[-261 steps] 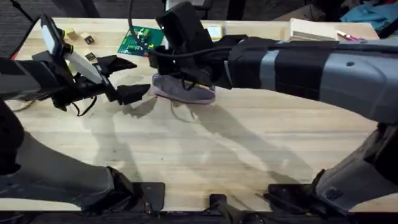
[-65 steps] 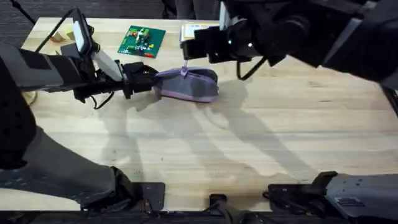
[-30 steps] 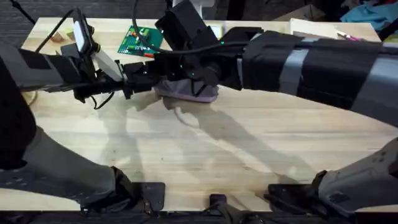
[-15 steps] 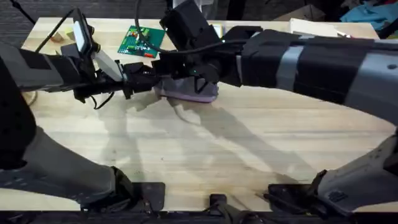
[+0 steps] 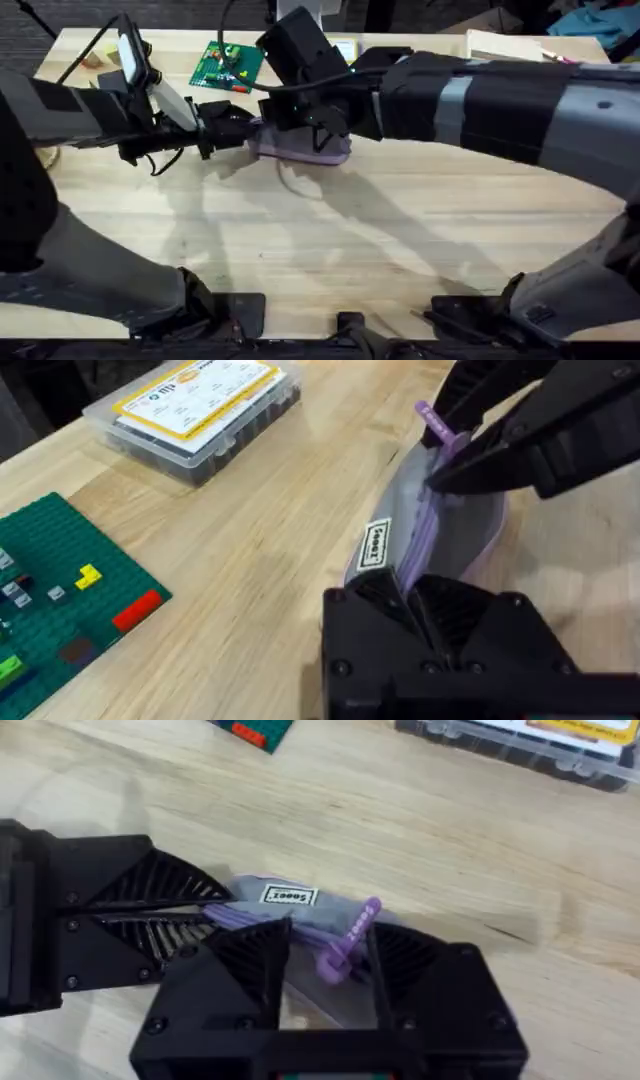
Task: Unzip the bag, pick up the pens from the table one at a time and place them inside, then zip the bag closed.
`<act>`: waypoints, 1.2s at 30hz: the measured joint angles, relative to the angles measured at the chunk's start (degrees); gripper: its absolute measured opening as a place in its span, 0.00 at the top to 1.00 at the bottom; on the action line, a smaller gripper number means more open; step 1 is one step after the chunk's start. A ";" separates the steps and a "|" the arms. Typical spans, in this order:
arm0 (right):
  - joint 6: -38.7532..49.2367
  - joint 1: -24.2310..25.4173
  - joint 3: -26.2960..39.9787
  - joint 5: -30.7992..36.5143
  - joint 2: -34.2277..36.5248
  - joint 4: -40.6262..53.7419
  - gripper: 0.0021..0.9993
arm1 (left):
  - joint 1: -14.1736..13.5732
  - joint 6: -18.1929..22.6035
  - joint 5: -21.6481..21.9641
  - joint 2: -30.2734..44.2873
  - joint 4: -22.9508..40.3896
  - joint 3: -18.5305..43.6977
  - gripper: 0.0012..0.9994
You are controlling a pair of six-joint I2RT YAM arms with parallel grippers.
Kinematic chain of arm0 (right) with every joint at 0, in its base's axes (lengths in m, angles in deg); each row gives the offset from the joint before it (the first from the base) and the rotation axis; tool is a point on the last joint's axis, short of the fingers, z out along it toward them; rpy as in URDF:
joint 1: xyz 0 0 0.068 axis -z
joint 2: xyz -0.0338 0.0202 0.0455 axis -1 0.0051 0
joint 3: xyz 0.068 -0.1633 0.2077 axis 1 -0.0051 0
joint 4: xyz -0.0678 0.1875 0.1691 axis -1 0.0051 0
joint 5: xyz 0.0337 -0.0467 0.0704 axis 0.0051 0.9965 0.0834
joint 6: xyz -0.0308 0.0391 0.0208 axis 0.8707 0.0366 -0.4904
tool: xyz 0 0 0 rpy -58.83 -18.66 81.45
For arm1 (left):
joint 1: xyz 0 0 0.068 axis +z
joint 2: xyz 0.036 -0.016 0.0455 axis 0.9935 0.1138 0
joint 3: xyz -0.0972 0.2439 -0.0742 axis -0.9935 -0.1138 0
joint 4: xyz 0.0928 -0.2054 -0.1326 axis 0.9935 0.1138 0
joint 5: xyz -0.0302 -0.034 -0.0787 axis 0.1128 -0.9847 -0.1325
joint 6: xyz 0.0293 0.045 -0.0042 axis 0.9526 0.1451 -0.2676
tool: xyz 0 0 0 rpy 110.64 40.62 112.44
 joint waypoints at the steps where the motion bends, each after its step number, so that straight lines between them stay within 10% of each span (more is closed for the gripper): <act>1: 0.01 0.00 0.00 0.00 0.00 0.00 0.57 | 0.00 0.00 0.01 0.00 0.04 0.00 0.96; 10: 0.18 0.00 0.00 -0.02 0.00 -0.04 0.96 | 0.00 0.00 0.03 0.00 0.15 0.00 0.96; 36: 1.25 8.28 0.02 4.67 -2.51 16.03 0.97 | -0.04 0.00 -0.06 0.00 0.15 0.00 0.96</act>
